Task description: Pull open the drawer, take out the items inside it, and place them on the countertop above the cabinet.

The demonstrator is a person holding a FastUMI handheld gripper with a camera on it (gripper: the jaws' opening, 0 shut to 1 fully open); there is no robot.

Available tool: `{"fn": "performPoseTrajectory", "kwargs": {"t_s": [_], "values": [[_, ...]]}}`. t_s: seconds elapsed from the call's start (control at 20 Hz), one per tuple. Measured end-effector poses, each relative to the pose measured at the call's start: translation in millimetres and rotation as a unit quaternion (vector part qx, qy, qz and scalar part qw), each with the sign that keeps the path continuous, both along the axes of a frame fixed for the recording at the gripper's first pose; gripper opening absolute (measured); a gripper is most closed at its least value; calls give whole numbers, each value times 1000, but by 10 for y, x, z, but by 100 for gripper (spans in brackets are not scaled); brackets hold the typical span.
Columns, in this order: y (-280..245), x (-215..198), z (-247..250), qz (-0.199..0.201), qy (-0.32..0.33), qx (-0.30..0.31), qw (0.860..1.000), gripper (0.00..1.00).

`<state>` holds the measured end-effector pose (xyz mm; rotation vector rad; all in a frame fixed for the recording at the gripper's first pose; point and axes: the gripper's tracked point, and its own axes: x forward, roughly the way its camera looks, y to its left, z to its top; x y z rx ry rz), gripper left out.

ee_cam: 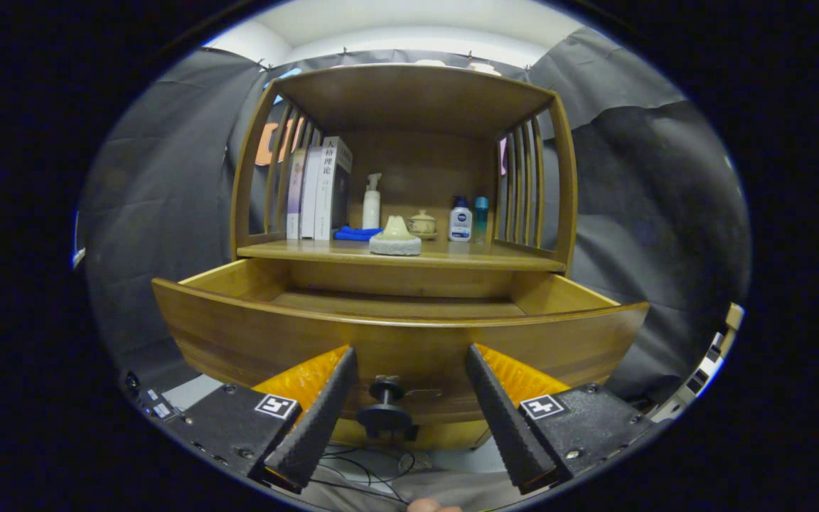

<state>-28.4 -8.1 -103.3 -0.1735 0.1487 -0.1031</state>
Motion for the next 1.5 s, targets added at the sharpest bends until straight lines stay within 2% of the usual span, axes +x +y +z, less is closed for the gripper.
{"fn": "performPoseTrajectory", "kwargs": {"t_s": [0.25, 1.5], "values": [[-32, 291, 57, 5, 1, 2, 1000, 99], [-63, 1129, 135, 9, -2, 9, 1000, 99]]}}
